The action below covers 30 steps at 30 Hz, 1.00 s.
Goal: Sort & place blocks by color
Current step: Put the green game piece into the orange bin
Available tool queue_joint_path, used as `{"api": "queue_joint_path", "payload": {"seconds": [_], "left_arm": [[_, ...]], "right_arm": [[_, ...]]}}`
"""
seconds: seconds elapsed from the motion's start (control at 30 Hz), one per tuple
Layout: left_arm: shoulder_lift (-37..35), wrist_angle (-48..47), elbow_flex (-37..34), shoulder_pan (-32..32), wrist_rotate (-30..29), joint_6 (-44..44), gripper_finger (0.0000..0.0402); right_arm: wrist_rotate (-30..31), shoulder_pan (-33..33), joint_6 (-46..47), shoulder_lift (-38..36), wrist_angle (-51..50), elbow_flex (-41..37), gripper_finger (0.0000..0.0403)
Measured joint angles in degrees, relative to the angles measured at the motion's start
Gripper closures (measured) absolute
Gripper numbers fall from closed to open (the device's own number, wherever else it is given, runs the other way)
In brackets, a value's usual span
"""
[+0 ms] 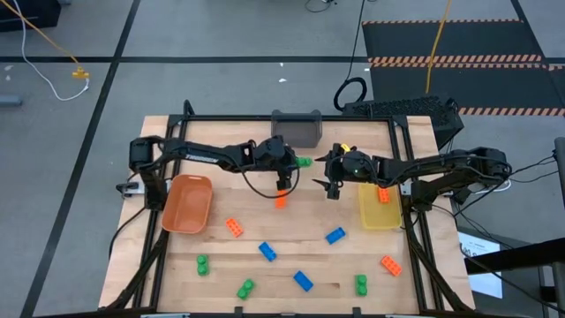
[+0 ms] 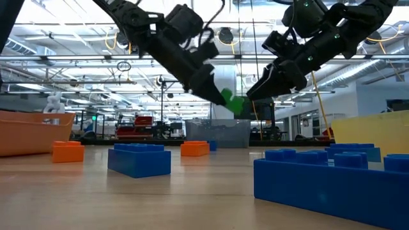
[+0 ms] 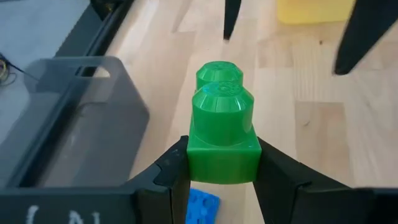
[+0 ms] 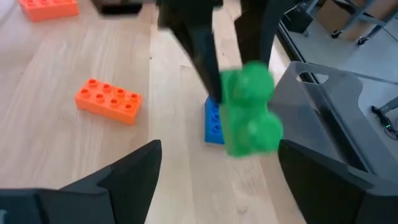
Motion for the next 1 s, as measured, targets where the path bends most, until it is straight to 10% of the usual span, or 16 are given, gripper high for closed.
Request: {"api": "queue_joint_path", "payload": {"seconds": [1.0], "left_arm": [[-24.5,-45.2,0.1,-9.4,-11.9,-21.1,0.0264]], "right_arm": [[0.0,0.0,1.9,0.0,-1.3,0.1,0.0092]]}}
